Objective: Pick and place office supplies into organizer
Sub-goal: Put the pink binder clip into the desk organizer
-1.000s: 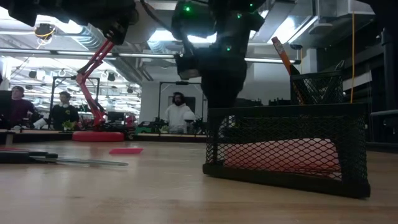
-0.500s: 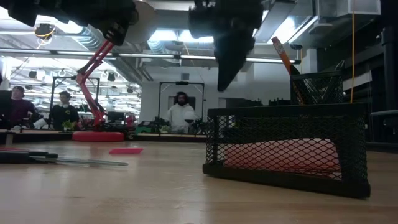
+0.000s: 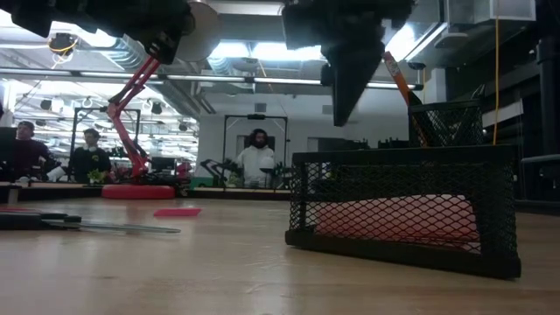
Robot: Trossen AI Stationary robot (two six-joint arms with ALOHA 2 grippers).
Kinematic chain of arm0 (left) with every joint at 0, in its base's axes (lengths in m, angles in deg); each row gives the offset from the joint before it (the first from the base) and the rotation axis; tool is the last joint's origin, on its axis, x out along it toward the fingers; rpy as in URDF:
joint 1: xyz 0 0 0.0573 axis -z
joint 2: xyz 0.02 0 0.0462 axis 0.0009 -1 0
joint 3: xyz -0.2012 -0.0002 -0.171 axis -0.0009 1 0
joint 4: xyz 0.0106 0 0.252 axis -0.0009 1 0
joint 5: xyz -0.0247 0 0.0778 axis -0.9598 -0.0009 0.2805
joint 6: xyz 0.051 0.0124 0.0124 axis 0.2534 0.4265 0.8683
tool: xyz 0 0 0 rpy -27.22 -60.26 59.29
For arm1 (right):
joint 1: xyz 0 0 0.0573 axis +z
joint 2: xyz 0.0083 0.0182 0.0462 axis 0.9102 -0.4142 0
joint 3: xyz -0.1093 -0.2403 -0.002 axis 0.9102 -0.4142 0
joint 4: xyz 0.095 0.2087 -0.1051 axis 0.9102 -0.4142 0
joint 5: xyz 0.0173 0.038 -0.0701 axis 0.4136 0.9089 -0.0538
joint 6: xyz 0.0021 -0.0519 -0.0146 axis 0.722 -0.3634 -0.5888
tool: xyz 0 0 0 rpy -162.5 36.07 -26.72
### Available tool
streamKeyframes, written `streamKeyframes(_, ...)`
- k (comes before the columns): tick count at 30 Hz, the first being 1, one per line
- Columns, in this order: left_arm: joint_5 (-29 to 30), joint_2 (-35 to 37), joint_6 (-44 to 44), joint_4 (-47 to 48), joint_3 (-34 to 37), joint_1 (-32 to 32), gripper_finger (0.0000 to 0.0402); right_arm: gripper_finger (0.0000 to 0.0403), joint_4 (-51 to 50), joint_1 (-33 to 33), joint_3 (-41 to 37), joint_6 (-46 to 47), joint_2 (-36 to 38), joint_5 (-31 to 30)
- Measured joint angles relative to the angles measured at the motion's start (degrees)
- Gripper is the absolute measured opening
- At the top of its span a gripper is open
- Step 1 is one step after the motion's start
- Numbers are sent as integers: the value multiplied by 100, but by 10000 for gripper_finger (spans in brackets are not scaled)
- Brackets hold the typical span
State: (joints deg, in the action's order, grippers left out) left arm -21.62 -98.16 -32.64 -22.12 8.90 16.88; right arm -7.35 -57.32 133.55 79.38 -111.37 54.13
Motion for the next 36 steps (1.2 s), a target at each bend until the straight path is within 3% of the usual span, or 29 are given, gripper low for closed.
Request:
streamKeyframes(10,0,0,0,0,0,0,6,68,114,15,-493,280,3,163)
streamKeyframes(27,-1,0,-1,0,0,0,6,68,-28,66,-461,-228,4,433)
streamKeyframes(36,0,0,-2,0,0,-1,6,68,-203,57,-349,47,2,434)
